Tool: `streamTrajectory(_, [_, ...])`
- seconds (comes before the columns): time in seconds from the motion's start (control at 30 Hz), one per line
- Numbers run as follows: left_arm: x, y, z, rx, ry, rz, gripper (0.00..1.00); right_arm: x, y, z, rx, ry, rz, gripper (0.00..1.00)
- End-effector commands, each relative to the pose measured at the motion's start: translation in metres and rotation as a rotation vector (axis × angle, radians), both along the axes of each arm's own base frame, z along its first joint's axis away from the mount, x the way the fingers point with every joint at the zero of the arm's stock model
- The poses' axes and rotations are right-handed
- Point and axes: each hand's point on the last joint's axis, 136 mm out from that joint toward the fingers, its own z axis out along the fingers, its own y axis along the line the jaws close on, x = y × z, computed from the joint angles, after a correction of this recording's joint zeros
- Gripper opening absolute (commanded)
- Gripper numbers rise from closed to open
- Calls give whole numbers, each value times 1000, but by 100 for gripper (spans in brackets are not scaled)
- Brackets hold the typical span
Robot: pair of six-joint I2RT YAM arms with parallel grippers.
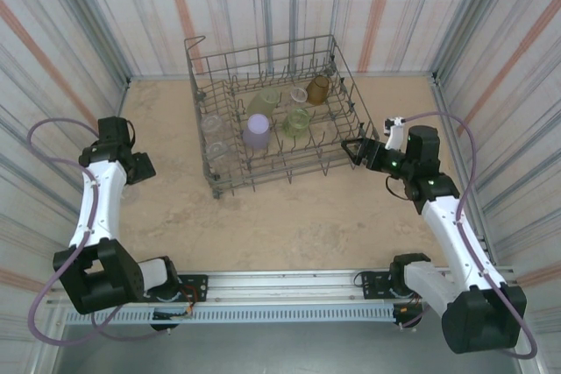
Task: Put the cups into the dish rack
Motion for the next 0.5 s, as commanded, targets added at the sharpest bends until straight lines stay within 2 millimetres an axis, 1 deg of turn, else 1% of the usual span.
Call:
streamTrajectory(0.0, [0,4,-6,4,30,1,87,6,-1,0,-13,-34,15,99])
streamTrajectory(0.07, [3,6,-14,6,50,-5,86,9,-1,0,-10,-36,16,99])
streamTrajectory(0.17, [15,15,-25,29,56,-19,85,9,0,5,-1,-52,26,99])
streamTrajectory(0.2, [20,16,-28,1,52,-16,81,9,1,7,0,-55,31,99])
streamTrajectory(0.27, [29,19,-27,-21,46,-7,79,9,2,6,-6,-57,35,99])
streamTrajectory(0.3, [35,21,-25,-18,39,-13,77,8,1,5,-10,-54,34,99])
streamTrajectory(0.37, [42,26,-23,8,28,-19,76,8,1,4,-16,-55,37,99])
streamTrajectory(0.47, [47,32,-28,31,35,-16,73,7,3,4,-19,-58,44,99])
